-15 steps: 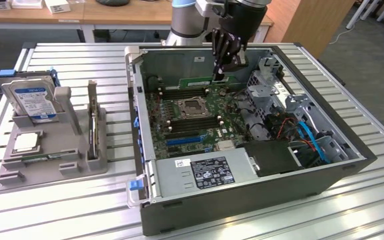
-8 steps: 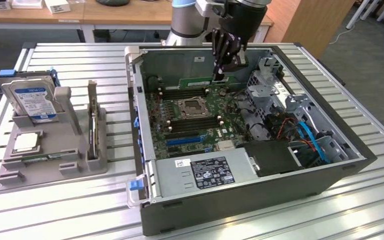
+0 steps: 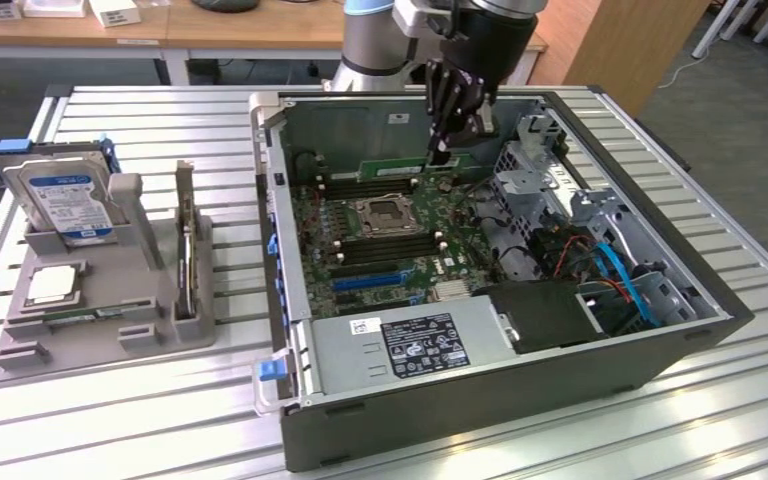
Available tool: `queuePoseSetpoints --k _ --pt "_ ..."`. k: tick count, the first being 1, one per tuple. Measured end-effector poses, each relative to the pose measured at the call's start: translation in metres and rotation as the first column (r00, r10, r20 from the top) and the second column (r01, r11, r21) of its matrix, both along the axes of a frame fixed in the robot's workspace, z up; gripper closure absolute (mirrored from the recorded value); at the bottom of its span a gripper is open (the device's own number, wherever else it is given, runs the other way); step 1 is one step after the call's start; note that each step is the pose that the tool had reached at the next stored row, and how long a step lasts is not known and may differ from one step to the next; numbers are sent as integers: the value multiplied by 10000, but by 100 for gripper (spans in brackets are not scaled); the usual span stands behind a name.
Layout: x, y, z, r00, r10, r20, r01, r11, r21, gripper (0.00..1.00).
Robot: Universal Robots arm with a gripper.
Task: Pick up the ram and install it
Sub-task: 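Insert the ram into the slot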
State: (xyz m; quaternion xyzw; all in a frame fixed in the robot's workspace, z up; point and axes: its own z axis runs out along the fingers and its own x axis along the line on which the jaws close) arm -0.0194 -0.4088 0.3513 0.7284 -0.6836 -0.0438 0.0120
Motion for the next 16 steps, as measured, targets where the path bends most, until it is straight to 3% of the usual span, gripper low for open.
queuePoseSetpoints --k 16 --pt "0 -1 -285 9999 -107 0 107 9999 -3 88"
